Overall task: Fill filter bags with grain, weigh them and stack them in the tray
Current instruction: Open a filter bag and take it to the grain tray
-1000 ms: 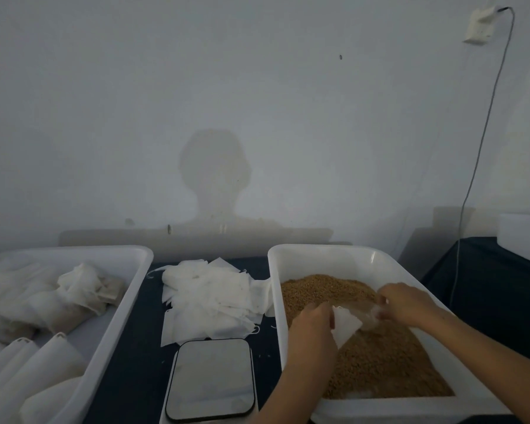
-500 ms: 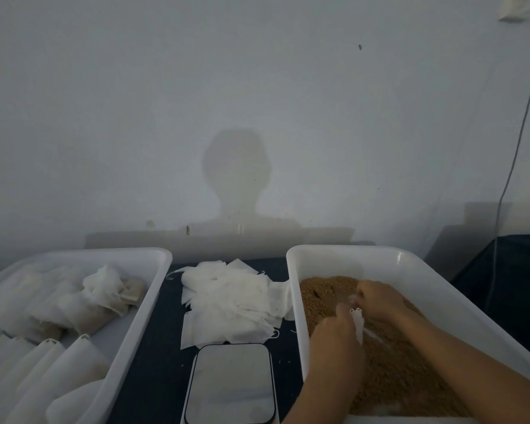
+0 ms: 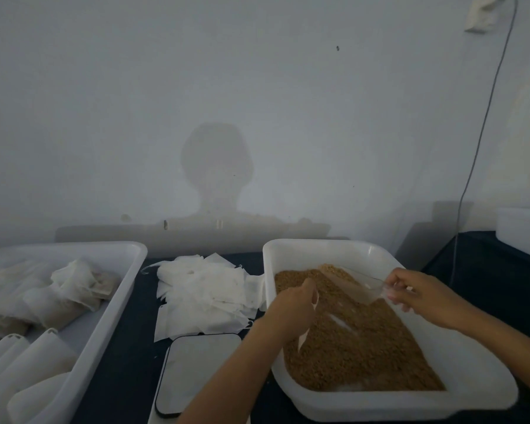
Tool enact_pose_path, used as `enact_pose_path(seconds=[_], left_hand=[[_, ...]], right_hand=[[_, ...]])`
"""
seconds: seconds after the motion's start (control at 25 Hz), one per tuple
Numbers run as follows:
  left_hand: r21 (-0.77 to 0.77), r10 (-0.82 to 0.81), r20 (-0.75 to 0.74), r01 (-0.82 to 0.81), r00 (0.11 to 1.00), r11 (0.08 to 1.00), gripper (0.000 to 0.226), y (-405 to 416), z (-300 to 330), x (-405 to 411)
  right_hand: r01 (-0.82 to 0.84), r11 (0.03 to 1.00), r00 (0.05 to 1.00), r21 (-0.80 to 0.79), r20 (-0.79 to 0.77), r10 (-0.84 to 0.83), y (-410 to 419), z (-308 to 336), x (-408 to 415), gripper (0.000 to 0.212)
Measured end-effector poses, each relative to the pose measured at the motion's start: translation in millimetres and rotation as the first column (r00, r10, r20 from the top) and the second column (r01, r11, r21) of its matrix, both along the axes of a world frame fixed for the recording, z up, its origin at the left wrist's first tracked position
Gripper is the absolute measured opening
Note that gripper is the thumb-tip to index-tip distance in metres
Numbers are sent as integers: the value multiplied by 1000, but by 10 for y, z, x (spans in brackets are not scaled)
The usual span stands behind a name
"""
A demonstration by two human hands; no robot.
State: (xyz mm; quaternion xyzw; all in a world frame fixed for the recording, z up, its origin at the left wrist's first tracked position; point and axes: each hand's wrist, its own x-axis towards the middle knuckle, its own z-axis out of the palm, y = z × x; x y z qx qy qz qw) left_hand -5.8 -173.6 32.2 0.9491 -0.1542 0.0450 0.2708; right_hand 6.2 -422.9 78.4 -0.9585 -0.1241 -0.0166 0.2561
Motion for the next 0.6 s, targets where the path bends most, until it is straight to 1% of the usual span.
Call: enact_pose_path(seconds=[0.08,0.16,0.28,0.44,0.6], left_hand=[[24,-94,-55,95,994,995,15,0,-26,5],[93,-136,-47,139,990,986,20,-14,-62,-4],[152,-165,8,162,986,975,26,-39,-87,-13],[143,-185,98,170,978,975,25,-49,-97,-44],[145,-194,179,169,964,975,30,-54,-134,-51]], right_hand=[[-59,998,998,-4,-36,59,-86,122,-229,7],[-94,994,994,-63,-62,90,-133,173,-378,6],[-114,984,992,-134,-66,106,-164,180,-477,4],[-118,957,993,-263,-32,114,-140,231,-506,3],[-125,898,991,-421,-3,137,-55,334,-515,5]])
